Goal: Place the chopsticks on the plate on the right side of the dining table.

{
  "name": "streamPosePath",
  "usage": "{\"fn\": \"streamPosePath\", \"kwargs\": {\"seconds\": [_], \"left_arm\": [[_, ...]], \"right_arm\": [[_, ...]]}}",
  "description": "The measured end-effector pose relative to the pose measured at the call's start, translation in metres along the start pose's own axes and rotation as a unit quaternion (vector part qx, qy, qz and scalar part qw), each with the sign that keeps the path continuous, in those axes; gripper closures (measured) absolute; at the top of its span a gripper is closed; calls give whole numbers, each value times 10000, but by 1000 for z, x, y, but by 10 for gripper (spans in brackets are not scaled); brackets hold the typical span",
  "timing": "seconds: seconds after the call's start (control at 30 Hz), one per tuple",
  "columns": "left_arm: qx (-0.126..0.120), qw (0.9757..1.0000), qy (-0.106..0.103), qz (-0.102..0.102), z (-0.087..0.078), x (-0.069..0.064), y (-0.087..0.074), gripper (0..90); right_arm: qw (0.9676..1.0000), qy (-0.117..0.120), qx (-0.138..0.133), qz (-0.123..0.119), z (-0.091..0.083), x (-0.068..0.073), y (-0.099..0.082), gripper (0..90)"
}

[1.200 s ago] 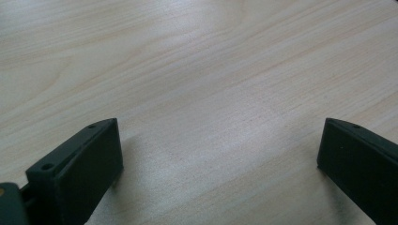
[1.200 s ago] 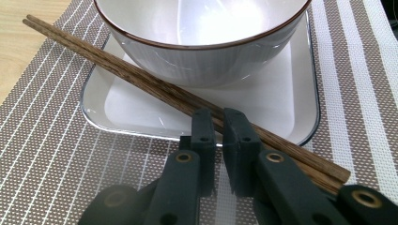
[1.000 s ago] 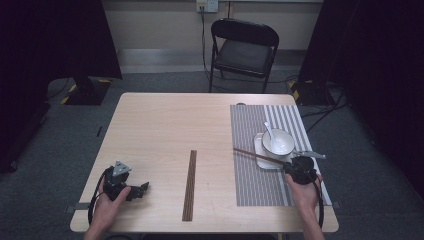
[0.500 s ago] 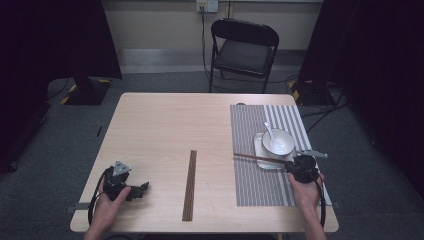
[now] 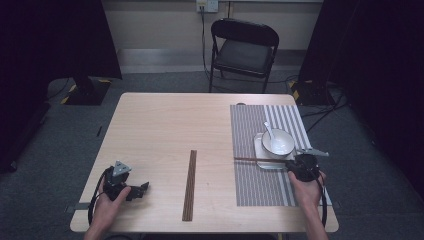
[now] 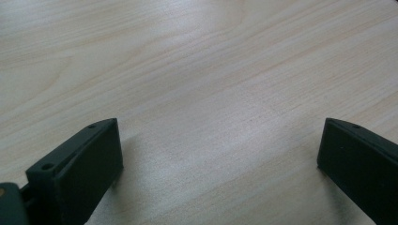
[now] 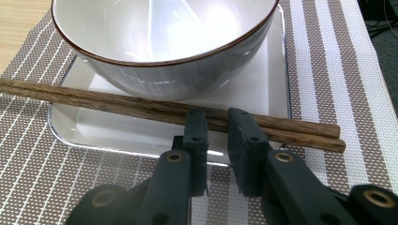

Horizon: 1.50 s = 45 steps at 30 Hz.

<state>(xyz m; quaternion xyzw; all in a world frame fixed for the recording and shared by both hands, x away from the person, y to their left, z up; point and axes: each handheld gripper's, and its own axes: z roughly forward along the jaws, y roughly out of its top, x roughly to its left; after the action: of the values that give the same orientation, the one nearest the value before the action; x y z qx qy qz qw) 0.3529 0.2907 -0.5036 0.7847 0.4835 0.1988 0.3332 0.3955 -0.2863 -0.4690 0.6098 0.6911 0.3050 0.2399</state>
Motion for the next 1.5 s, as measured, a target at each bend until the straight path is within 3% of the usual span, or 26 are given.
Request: {"fn": "streamPosePath", "kwargs": {"seconds": [0.93,1.27,1.5], "left_arm": [[0,10000,-2,5,0,0,0,0],[-2,10000,0,-2,0,0,0,0],[-2,10000,0,-2,0,0,0,0]], "right_arm": [[10000,-33,-24,-45,3,-2,2,742],[9999,37,-96,-109,-6,7,3,739],[9992,284,-121,-259,-12,23,3,785]]}}
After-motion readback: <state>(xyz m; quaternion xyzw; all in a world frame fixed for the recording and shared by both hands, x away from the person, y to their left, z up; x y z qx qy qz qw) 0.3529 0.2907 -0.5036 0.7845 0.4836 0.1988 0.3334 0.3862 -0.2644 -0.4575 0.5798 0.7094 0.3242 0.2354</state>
